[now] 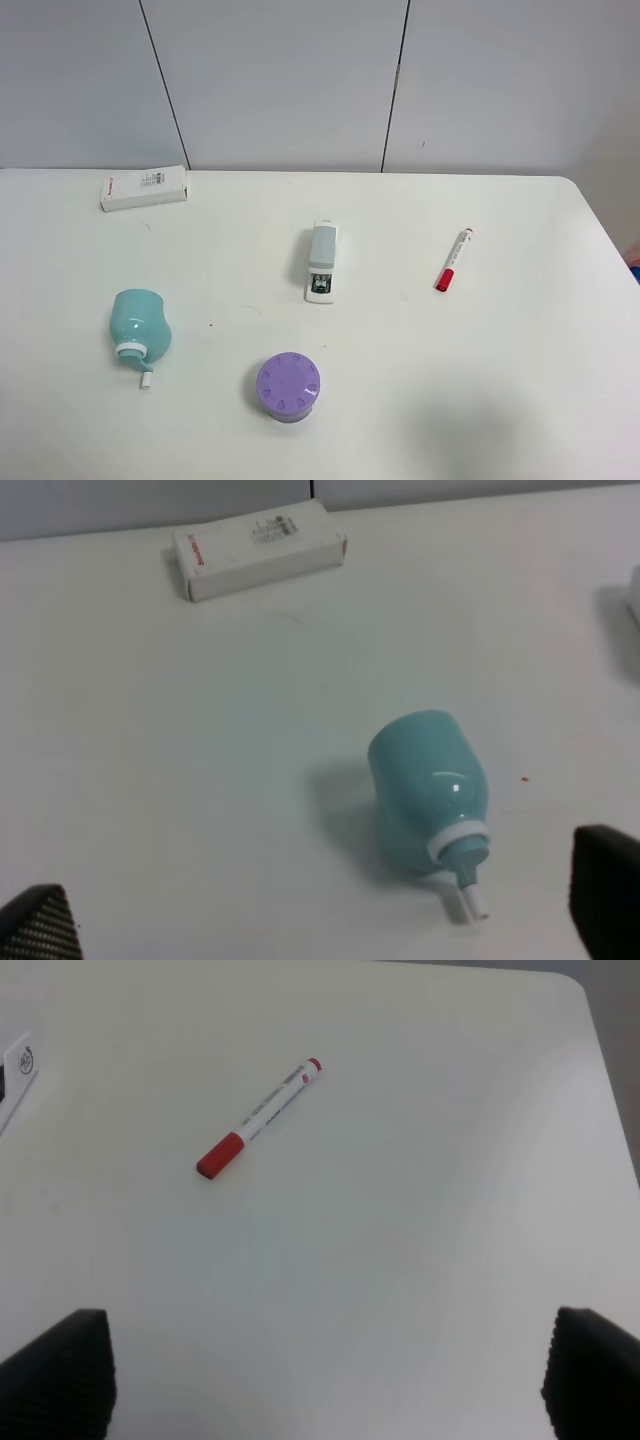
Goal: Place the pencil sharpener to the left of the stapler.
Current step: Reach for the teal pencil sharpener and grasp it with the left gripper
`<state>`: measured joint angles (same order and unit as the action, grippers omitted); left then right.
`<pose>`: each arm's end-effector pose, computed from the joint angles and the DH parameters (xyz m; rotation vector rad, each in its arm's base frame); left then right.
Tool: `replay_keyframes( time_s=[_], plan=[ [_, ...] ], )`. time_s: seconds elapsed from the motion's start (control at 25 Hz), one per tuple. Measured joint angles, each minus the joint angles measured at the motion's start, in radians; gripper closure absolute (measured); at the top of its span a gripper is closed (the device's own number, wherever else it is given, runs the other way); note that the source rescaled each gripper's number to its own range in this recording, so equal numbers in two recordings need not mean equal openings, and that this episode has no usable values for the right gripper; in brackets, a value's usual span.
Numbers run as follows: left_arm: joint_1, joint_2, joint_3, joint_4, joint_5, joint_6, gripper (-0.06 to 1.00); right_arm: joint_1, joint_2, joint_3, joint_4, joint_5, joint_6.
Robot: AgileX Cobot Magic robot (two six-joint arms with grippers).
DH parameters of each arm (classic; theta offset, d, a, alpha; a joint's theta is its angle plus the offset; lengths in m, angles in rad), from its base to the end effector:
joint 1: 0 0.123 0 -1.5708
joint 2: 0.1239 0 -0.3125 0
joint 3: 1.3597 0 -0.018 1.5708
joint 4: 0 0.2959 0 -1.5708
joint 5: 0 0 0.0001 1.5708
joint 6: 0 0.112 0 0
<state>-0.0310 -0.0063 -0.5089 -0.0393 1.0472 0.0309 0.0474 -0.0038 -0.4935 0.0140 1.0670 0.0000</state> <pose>0.0242 -0.0046 0.2939 0.0642 2.0143 -0.0469 0.0257 0.0026 0.2867 -0.0493 2.0529 0.0462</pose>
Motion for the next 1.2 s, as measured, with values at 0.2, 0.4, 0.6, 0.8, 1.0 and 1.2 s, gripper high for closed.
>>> replay_keyframes(
  time_s=[0.2, 0.4, 0.6, 0.8, 1.0, 1.2],
  plan=[
    [0.0, 0.0, 0.0, 0.0, 0.0, 0.0, -0.06, 0.0, 0.0, 0.0, 0.0, 0.0, 0.0],
    [0.0, 0.0, 0.0, 0.0, 0.0, 0.0, -0.06, 0.0, 0.0, 0.0, 0.0, 0.0, 0.0],
    [0.0, 0.0, 0.0, 0.0, 0.0, 0.0, -0.06, 0.0, 0.0, 0.0, 0.0, 0.0, 0.0],
    [0.0, 0.0, 0.0, 0.0, 0.0, 0.0, -0.06, 0.0, 0.0, 0.0, 0.0, 0.0, 0.0],
    [0.0, 0.0, 0.0, 0.0, 0.0, 0.0, -0.06, 0.0, 0.0, 0.0, 0.0, 0.0, 0.0],
    [0.0, 0.0, 0.0, 0.0, 0.0, 0.0, -0.06, 0.0, 0.0, 0.0, 0.0, 0.0, 0.0]
  ],
)
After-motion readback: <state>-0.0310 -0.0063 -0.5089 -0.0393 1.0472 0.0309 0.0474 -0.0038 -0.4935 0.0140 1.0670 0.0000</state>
